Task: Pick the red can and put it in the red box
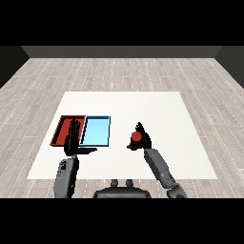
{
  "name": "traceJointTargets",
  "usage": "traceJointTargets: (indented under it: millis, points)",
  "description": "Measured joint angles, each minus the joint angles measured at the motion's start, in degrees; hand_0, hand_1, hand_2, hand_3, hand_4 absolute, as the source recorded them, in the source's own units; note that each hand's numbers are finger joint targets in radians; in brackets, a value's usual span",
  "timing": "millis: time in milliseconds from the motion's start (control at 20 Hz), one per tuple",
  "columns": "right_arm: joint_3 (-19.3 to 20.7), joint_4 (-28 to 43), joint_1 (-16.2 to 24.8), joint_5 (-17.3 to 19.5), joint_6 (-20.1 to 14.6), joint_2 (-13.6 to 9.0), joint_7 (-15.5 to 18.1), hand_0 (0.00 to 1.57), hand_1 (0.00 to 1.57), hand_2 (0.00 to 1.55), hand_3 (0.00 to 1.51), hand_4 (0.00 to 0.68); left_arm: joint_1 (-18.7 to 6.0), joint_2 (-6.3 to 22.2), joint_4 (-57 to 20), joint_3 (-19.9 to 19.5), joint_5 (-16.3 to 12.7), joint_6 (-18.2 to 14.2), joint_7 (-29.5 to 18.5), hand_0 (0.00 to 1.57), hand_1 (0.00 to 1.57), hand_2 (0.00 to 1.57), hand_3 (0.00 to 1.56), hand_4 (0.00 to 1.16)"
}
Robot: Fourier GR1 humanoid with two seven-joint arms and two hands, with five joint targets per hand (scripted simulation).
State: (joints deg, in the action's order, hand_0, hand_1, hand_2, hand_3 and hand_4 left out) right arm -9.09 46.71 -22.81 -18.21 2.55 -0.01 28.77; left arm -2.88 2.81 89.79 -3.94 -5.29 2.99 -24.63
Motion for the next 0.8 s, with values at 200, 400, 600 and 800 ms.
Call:
traceJointTargets:
  millis: [200, 400, 600, 800]
  points:
    - [-3.81, -2.12, -0.81, -3.02, -2.22, 0.0, 1.77, 0.0, 0.0, 0.0, 0.0, 0.0, -0.02, 0.66, 0.97, -0.78, -1.07, 0.54, 1.15, 0.0, 0.0, 0.0, 0.0, 0.0]
    - [-3.62, -3.98, -2.29, -2.4, -4.18, 0.0, 1.55, 0.0, 0.0, 0.0, 0.0, 0.0, 1.15, 1.07, 2.84, -1.05, -1.79, 1.08, 1.98, 0.0, 0.0, 0.0, 0.0, 0.0]
    - [-4.39, -6.93, -4.33, -4.54, -8.68, -0.01, 2.11, 1.48, 1.48, 1.47, 1.44, 0.566, 2.32, -0.71, 4.3, 1.14, 0.26, -0.78, 1.93, 0.0, 0.0, 0.0, 0.0, 0.0]
    - [-5.99, -8.62, -5.49, -5.06, -14.43, 0.0, 2.19, 1.49, 1.49, 1.46, 1.42, 0.611, 2.02, -0.39, 3.95, 0.78, 0.14, -0.58, 1.69, 0.0, 0.0, 0.0, 0.0, 0.0]
